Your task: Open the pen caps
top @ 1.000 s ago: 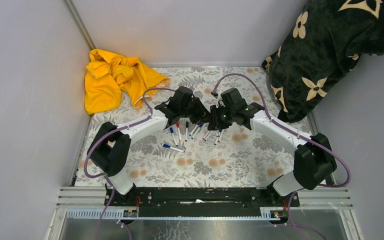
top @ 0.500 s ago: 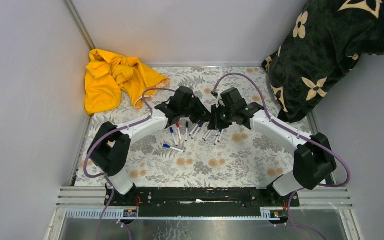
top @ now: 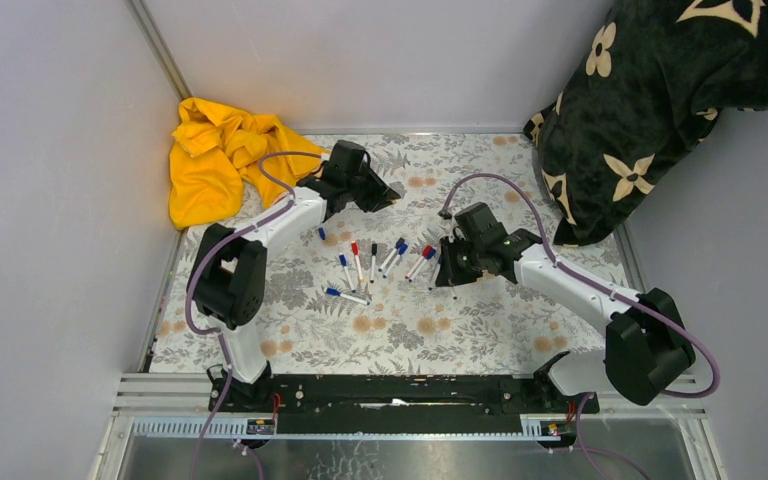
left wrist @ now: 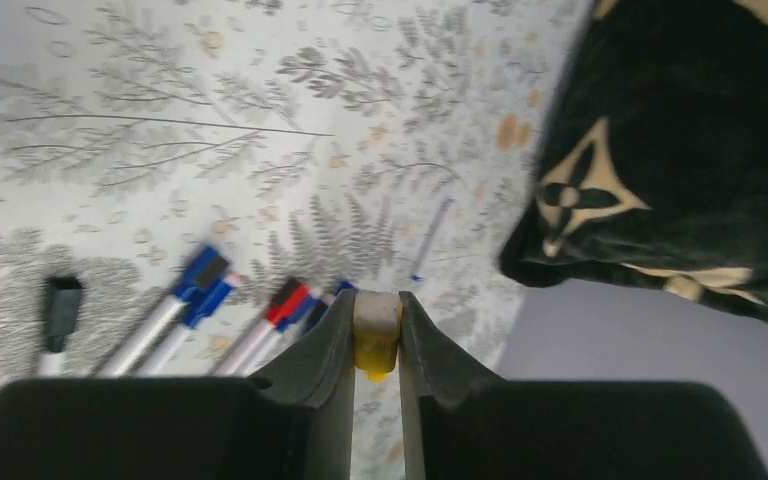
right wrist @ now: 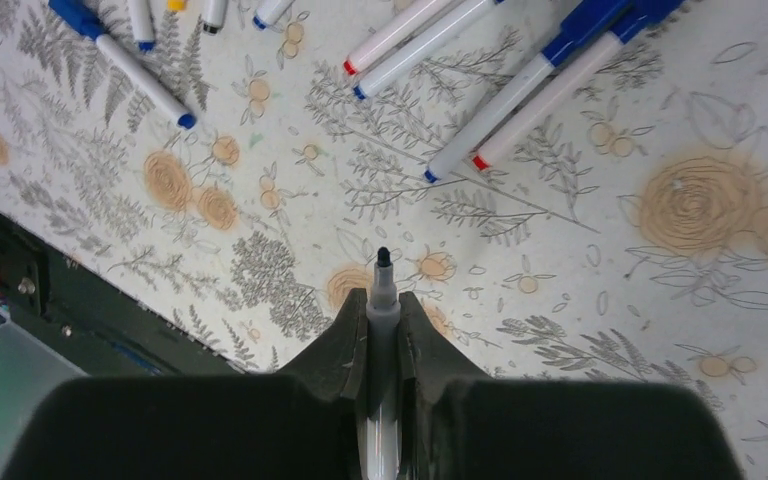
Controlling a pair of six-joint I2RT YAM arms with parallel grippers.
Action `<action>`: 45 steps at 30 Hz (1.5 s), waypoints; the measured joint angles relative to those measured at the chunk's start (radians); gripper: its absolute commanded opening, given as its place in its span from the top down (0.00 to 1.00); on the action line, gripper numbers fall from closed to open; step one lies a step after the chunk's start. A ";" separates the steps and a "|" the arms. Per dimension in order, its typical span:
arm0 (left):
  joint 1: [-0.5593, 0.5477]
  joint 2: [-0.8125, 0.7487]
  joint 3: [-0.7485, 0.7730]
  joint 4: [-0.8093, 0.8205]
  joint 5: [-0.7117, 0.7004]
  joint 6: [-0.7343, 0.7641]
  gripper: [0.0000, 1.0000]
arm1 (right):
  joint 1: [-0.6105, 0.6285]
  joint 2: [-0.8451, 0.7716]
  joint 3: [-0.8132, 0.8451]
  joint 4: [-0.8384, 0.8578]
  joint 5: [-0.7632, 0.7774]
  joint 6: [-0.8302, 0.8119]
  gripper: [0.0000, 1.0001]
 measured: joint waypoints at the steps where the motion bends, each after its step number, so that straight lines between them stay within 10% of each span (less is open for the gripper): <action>1: -0.001 0.000 0.009 -0.029 -0.014 0.026 1.00 | -0.004 -0.002 0.005 -0.003 0.020 0.000 1.00; 15: 0.001 0.069 0.017 -0.447 -0.394 0.281 0.81 | -0.189 0.256 0.196 0.016 0.259 -0.028 0.95; 45: 0.098 0.199 0.096 -0.520 -0.519 0.298 0.45 | -0.270 0.528 0.327 0.045 0.442 -0.019 0.61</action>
